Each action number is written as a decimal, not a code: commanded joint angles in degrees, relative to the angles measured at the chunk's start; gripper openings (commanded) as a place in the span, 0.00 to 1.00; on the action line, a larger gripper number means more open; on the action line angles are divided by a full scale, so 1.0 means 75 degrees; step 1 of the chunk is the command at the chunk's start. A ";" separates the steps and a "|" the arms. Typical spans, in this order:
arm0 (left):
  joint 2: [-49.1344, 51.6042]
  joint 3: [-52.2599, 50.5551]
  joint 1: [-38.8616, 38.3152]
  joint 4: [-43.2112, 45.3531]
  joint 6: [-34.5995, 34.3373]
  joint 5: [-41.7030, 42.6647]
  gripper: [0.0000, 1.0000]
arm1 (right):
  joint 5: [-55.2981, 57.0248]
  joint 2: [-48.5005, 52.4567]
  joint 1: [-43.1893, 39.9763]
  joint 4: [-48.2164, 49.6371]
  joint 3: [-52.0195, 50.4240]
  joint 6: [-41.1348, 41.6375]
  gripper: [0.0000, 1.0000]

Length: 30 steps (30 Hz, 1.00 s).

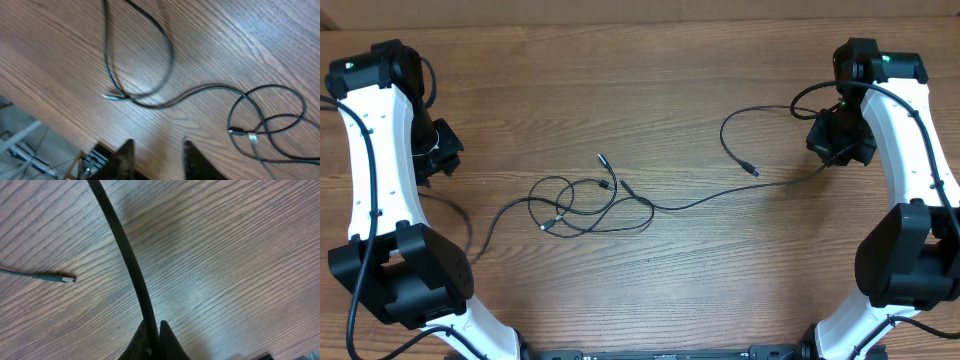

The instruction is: Untangle cables

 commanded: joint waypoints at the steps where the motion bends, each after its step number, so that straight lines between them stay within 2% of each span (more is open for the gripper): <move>1: -0.0035 0.0000 0.0050 0.0029 0.0163 0.0376 0.37 | -0.0006 -0.0032 -0.0020 0.0015 0.0012 0.0055 0.04; 4: -0.0035 0.0000 -0.0026 0.0093 0.0903 0.1384 0.37 | -0.0009 -0.0032 -0.0020 0.0015 0.0012 0.0055 0.04; 6: -0.0035 0.0000 -0.0210 0.0254 0.2095 0.2565 0.38 | -0.0009 -0.0032 -0.0020 0.0017 0.0012 0.0058 0.04; 10: -0.0035 0.0000 -0.0764 0.0423 0.3806 0.4191 0.40 | -0.0017 -0.0032 -0.0020 0.0015 0.0012 0.0058 0.04; 13: -0.0032 0.0000 -0.1367 0.0466 0.4383 0.4357 0.44 | -0.0134 -0.0032 -0.0020 0.0015 0.0012 0.0058 0.04; 15: -0.0032 0.0000 -0.1769 0.0487 0.4453 0.4164 0.45 | -0.0154 -0.0032 -0.0020 0.0015 0.0009 0.0058 0.04; 17: -0.0032 0.0000 -0.2142 0.0376 0.4313 0.3771 0.50 | -0.0154 -0.0032 -0.0020 0.0015 0.0012 0.0055 0.04; 23: -0.0041 -0.0029 -0.2815 -0.0545 0.3037 0.2159 0.45 | -0.0152 -0.0032 -0.0020 -0.0029 0.0012 0.0032 0.04; 30: -0.0848 -0.1189 -0.3025 -0.0545 0.2282 0.2136 0.45 | -0.0149 -0.0032 -0.0020 -0.0076 0.0012 0.0032 0.04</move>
